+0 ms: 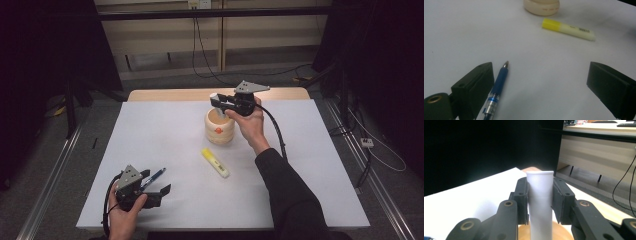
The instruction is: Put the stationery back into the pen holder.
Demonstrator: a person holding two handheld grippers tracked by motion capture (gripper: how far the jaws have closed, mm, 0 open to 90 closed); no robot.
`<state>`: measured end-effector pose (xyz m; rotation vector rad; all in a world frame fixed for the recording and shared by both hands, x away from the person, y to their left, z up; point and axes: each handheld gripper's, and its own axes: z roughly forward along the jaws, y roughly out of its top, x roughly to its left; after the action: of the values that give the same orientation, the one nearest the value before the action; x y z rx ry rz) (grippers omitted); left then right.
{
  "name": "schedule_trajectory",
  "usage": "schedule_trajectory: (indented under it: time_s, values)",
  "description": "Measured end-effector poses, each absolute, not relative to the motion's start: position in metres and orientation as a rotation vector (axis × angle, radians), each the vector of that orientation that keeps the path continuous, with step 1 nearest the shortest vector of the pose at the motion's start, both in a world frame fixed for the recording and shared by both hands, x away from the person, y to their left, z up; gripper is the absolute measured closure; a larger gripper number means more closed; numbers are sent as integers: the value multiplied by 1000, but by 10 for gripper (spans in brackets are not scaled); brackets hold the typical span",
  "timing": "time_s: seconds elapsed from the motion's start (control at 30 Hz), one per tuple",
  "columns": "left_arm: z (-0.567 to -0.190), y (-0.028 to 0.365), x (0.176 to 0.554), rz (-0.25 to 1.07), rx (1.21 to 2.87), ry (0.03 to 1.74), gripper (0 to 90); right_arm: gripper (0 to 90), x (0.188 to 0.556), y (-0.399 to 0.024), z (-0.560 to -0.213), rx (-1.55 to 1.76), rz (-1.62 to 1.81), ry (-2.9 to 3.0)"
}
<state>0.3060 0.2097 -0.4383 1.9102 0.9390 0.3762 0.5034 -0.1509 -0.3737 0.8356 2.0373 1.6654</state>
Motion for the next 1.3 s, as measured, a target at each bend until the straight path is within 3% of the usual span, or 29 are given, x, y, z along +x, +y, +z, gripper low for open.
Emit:
schedule_trajectory:
  time_s: [1.1, 1.3]
  values:
    - [-438, 209, 306, 376, 1912, 937, 75, 676, 496, -162, -409, 847, 1629, 2085]
    - [-438, 209, 306, 375, 1910, 939, 75, 473, 493, -165, -405, 881, 1638, 2057]
